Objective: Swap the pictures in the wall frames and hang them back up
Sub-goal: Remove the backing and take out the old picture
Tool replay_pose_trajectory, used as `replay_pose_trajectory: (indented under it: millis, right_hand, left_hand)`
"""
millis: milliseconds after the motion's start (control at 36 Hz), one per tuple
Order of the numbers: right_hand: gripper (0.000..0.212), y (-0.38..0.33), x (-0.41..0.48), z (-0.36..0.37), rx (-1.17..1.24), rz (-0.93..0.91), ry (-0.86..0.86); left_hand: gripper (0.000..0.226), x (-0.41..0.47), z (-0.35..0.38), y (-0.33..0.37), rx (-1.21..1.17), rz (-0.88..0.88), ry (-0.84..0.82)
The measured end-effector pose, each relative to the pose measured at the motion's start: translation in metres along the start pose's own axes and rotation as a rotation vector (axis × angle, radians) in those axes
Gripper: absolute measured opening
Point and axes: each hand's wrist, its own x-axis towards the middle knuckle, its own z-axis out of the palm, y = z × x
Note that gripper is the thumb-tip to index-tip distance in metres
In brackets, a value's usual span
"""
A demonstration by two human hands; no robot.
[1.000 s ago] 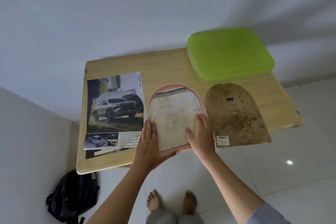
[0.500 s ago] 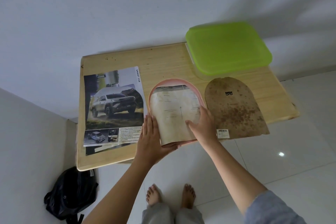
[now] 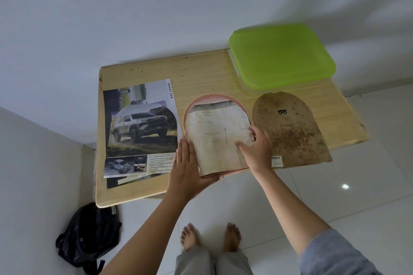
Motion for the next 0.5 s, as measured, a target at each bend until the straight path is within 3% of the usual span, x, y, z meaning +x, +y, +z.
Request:
replay_pose_trajectory:
  millis: [278, 500]
  right_hand:
    - [0.048, 0.003, 0.002, -0.006, 0.051, -0.044, 0.029]
    - [0.047, 0.005, 0.007, -0.021, 0.216, 0.014, -0.212]
  left_hand:
    - [0.132, 0.0, -0.001, -0.001, 0.016, 0.007, 0.005]
    - [0.13, 0.0, -0.002, 0.0, 0.027, 0.012, 0.003]
